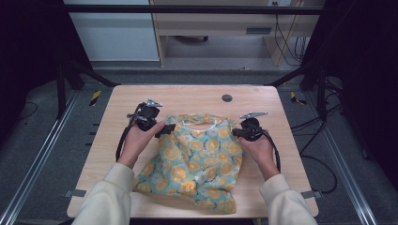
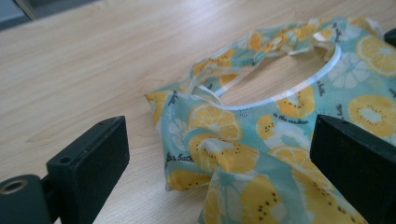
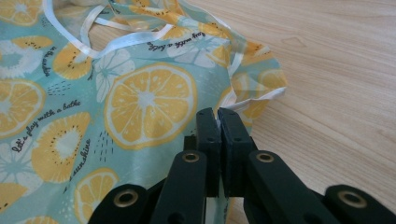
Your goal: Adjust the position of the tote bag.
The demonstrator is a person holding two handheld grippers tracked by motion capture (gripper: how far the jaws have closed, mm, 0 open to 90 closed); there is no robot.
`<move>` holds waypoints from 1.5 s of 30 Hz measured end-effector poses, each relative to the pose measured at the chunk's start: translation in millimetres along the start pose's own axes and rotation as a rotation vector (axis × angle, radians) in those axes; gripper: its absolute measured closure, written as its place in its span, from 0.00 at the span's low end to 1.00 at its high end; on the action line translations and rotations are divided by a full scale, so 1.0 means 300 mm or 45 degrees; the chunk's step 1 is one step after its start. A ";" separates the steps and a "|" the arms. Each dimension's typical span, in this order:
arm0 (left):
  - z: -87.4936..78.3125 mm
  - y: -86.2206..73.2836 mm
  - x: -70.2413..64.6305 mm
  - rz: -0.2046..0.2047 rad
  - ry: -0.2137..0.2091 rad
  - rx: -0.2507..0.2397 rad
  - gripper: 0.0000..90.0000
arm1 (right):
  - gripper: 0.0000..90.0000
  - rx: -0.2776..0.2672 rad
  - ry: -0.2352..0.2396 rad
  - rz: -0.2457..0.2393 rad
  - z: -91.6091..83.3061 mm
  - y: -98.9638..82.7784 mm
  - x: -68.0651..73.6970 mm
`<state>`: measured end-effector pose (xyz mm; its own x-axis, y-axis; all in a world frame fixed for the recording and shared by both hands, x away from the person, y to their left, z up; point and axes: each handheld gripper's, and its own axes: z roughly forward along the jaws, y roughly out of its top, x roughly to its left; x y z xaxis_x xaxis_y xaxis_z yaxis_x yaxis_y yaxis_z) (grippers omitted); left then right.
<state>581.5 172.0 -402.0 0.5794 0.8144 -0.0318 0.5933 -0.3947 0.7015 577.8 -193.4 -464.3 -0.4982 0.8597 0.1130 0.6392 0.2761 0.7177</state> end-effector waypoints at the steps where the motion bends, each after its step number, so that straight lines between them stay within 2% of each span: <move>1: 0.000 0.000 0.000 0.000 0.000 0.000 0.05 | 0.98 0.000 0.000 0.000 0.000 0.000 0.000; 3: 0.022 -0.005 -0.006 0.012 -0.015 0.048 0.06 | 0.98 -0.005 0.002 -0.004 -0.003 0.002 -0.001; 5: 0.037 -0.014 -0.011 0.024 -0.011 0.108 0.14 | 0.98 -0.006 0.002 -0.013 -0.004 0.003 -0.002; 6: 0.039 -0.020 -0.011 0.023 -0.005 0.114 0.14 | 0.98 -0.006 0.002 -0.013 -0.004 0.003 -0.002; 7: 0.041 -0.027 -0.009 0.008 -0.020 0.114 0.21 | 0.98 -0.009 0.004 -0.014 -0.006 0.003 -0.002; 8: 0.043 -0.035 -0.007 -0.005 -0.045 0.127 0.34 | 0.98 -0.012 -0.001 -0.008 -0.010 0.002 -0.004; 9: 0.046 -0.043 -0.007 -0.002 -0.057 0.144 0.34 | 0.98 -0.012 -0.001 -0.008 -0.010 0.002 -0.004; 10: 0.046 -0.052 -0.006 0.026 -0.052 0.161 0.46 | 0.99 -0.010 -0.001 -0.013 -0.012 0.002 -0.006; 11: 0.048 -0.059 -0.005 0.031 -0.060 0.180 0.57 | 0.99 -0.012 -0.004 -0.017 -0.017 0.003 -0.007; 12: 0.050 -0.071 -0.002 0.040 -0.093 0.198 0.76 | 0.99 -0.026 -0.001 -0.012 -0.024 0.005 -0.010; 14: 0.052 -0.076 0.000 0.044 -0.096 0.205 0.88 | 0.99 -0.028 -0.014 -0.014 -0.029 0.005 -0.015; 15: 0.053 -0.081 0.002 0.060 -0.098 0.210 0.88 | 0.99 -0.028 -0.014 -0.014 -0.029 0.005 -0.015; 16: 0.049 -0.087 0.004 0.065 -0.085 0.185 0.96 | 0.99 -0.033 -0.020 -0.009 -0.036 0.004 -0.022; 17: 0.049 -0.087 0.004 0.065 -0.085 0.185 0.97 | 0.99 -0.033 -0.020 -0.009 -0.036 0.004 -0.022; 18: 0.039 -0.091 0.003 0.070 -0.074 0.143 0.97 | 1.00 -0.048 -0.021 -0.003 -0.047 0.003 -0.030; 21: 0.024 -0.093 -0.005 0.086 -0.066 0.109 0.98 | 1.00 -0.065 -0.015 -0.002 -0.060 0.004 -0.034; 22: 0.008 -0.097 -0.015 0.109 -0.045 0.071 0.98 | 1.00 -0.080 -0.025 -0.017 -0.079 0.011 -0.034; 23: 0.008 -0.097 -0.015 0.109 -0.045 0.071 0.98 | 1.00 -0.080 -0.025 -0.017 -0.079 0.011 -0.034; 24: -0.006 -0.100 -0.020 0.133 -0.029 0.049 0.98 | 1.00 -0.102 -0.021 -0.017 -0.092 0.016 -0.034; 25: -0.013 -0.103 -0.022 0.133 -0.021 0.031 0.98 | 1.00 -0.117 -0.023 -0.020 -0.110 0.022 -0.032; 26: -0.036 -0.108 -0.030 0.143 -0.002 -0.023 0.99 | 1.00 -0.146 -0.017 -0.021 -0.135 0.029 -0.027; 28: -0.048 -0.109 -0.033 0.149 0.016 -0.047 0.99 | 1.00 -0.158 -0.021 -0.034 -0.149 0.033 -0.024; 29: -0.064 -0.109 -0.037 0.155 0.033 -0.080 0.99 | 1.00 -0.179 -0.017 -0.032 -0.164 0.038 -0.019; 30: -0.086 -0.108 -0.041 0.157 0.047 -0.119 0.99 | 1.00 -0.232 -0.009 -0.045 -0.200 0.049 -0.007; 32: -0.107 -0.106 -0.043 0.150 0.047 -0.144 0.99 | 1.00 -0.246 -0.010 -0.050 -0.214 0.053 -0.002; 34: -0.140 -0.107 -0.051 0.162 0.049 -0.173 0.99 | 1.00 -0.303 -0.005 -0.066 -0.266 0.065 0.020; 37: -0.163 -0.111 -0.055 0.160 0.047 -0.206 0.99 | 1.00 -0.330 0.004 -0.074 -0.294 0.070 0.030; 40: -0.213 -0.124 -0.069 0.184 0.059 -0.263 0.99 | 1.00 -0.392 0.023 -0.095 -0.344 0.071 0.053; 45: -0.263 -0.151 -0.085 0.207 0.084 -0.323 0.99 | 1.00 -0.446 0.053 -0.124 -0.393 0.058 0.088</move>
<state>495.8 202.7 -376.6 0.6128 0.7785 0.1358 0.3326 -0.4099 0.8493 506.8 -216.4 -367.8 -0.5752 0.8162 0.0550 0.3516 0.1859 0.9175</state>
